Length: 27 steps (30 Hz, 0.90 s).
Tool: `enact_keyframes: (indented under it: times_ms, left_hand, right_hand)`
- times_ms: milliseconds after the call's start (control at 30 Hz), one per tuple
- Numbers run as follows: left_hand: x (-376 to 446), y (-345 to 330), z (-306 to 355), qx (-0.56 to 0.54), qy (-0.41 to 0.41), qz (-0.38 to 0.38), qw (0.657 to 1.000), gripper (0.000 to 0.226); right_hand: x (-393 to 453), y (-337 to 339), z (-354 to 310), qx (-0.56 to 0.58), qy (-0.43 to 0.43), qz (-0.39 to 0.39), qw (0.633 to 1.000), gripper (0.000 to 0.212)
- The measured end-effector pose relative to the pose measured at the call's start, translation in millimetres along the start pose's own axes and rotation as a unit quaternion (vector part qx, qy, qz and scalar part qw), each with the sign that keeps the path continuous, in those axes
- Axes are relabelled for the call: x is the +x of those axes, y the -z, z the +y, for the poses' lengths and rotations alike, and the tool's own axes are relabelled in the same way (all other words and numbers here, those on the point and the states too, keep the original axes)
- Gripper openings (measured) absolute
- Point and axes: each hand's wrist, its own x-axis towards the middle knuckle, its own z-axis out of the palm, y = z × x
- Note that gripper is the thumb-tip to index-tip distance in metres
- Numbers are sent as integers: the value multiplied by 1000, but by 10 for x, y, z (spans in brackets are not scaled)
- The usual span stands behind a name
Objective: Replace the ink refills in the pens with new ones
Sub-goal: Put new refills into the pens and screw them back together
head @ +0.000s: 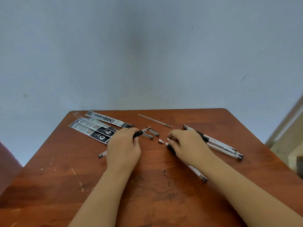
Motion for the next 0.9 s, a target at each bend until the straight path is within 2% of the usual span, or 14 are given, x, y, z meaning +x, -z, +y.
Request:
enact_keyframes:
  times_ms: [233,367,433,500,633,767,900]
  left_hand:
    - [1,-4,-2,-7,7,3,1000,28]
    - [0,-4,-1,-13,3,5,1000,25]
    - [1,-9,4,-14,-4,6,1000,24]
    - [2,-12,0,-15,-5,10,1000,25]
    - [-2,-23,-7,-17,-3,9,1000,27]
    - [-3,-40,-15,-19,-15,9,1000,27]
    - [-10,-54,-9,-26,-59,-5,998,24]
  right_hand:
    - [173,26,-152,-92,4,-34,995,23]
    - [170,-119,-220,-114,41,-2,993,26]
    - [161,-202,-229,-120,61,33,990,20]
    - [179,-242,-202,-114,61,64,989,18]
    - [185,-244,-174,-101,43,24,994,27]
    - [189,-222,-138,-92,41,28,995,30]
    - [136,29,-3,1,18,67,998,26]
